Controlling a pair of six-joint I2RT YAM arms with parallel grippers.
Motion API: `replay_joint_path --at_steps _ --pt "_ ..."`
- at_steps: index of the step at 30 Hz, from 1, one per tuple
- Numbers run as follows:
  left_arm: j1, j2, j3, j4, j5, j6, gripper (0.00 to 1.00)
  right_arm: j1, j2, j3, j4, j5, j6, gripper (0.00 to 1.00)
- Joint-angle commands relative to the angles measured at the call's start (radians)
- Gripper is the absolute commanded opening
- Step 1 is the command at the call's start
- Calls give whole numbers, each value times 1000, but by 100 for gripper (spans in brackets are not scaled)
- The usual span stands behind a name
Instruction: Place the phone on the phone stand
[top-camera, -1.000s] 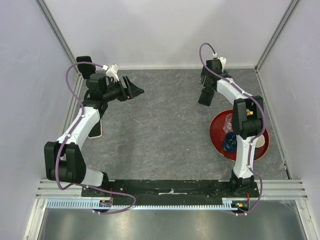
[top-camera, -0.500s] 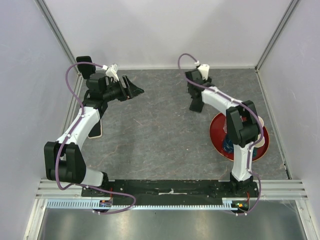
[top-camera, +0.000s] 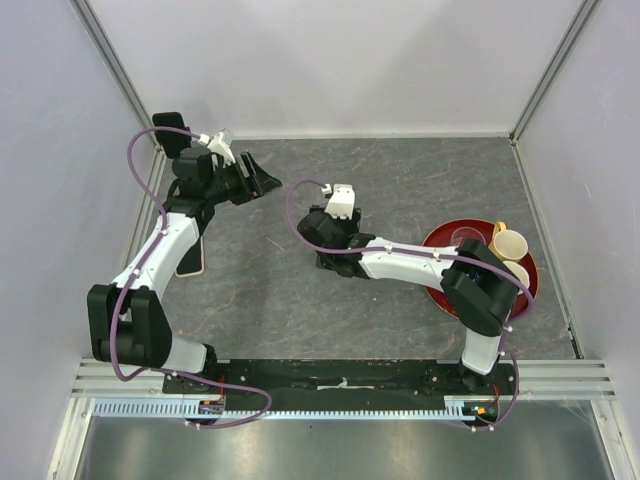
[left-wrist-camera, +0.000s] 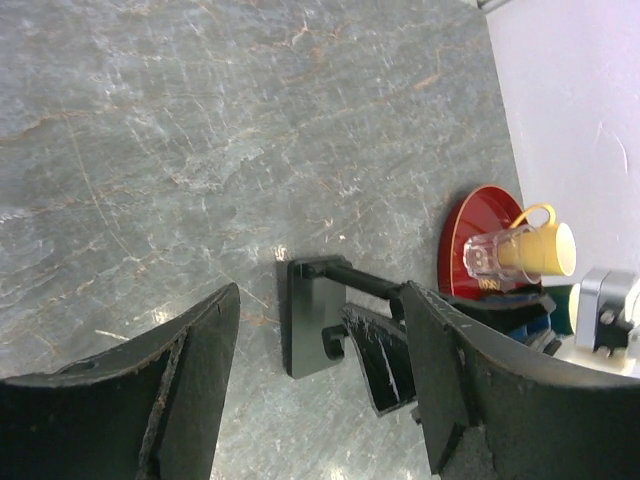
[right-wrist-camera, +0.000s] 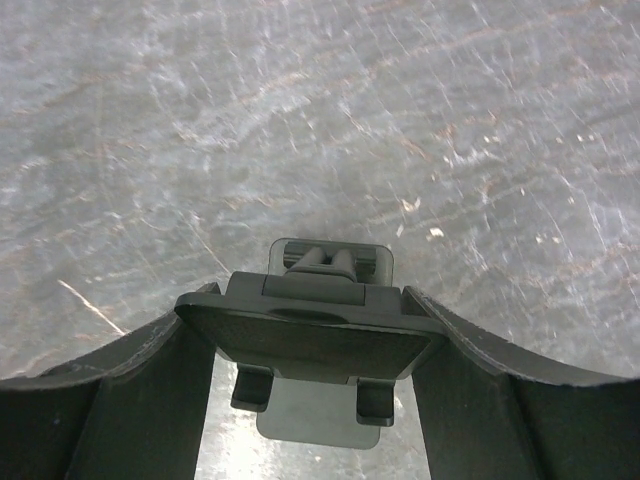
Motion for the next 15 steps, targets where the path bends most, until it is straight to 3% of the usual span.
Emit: replay_joint_path --at_steps 1,2,4,5,6,8,13,15 --pt "1 -43 49 -27 -58 29 73 32 -17 -49 88 132 72 35" --pt "1 -45 49 -27 -58 29 75 38 -12 -49 92 120 81 37" --pt "0 -45 50 -35 -62 29 77 41 -5 -52 101 78 81 51" --pt "-3 -43 52 -41 -88 33 84 40 -6 -49 102 63 71 58" --pt "-13 -43 55 -49 -104 38 87 41 -9 -46 127 55 67 75" --pt "-28 -31 67 -72 -125 56 89 47 -25 -45 130 32 43 98" --pt "-88 20 104 -116 -121 90 89 49 -125 -70 177 -52 -51 98" --pt "-120 32 111 -133 -131 98 89 47 -198 -160 283 -58 -107 98"
